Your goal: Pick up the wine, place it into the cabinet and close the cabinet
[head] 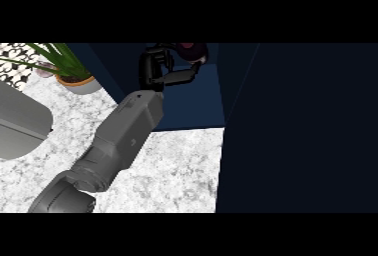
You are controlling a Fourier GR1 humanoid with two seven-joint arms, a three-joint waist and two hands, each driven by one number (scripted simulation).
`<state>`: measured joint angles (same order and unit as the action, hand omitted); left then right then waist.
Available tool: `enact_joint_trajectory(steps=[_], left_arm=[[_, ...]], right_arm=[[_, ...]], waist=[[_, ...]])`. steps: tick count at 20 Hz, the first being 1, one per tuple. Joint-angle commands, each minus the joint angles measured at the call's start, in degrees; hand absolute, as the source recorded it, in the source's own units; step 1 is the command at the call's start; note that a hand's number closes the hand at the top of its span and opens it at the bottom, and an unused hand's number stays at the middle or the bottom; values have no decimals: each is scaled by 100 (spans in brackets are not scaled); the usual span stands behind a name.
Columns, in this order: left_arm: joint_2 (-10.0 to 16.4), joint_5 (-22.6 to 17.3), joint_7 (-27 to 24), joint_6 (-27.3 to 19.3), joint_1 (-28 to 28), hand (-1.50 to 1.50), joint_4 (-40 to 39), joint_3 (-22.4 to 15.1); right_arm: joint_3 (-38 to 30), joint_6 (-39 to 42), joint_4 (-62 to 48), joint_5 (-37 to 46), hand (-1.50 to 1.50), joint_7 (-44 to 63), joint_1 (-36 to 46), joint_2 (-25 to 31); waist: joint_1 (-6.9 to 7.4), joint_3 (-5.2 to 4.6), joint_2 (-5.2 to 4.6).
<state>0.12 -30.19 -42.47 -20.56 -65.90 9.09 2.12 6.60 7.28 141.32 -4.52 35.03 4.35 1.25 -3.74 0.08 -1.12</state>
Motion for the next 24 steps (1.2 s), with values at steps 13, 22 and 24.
enact_joint_trajectory(steps=[13,22,24], left_arm=[[102,363,-43,-393,0,-150,-461,-73],[-9,481,-365,-776,232,-150,-516,-102],[-9,423,-353,-857,159,-150,-465,-24]], right_arm=[[55,-22,-107,-9,-150,-133,154,-92],[124,-11,-40,-135,-150,-97,116,-113],[-67,71,-110,-211,-150,-107,168,7]], waist=[[-6,-12,-49],[-125,-15,-92],[-101,-12,-79]])
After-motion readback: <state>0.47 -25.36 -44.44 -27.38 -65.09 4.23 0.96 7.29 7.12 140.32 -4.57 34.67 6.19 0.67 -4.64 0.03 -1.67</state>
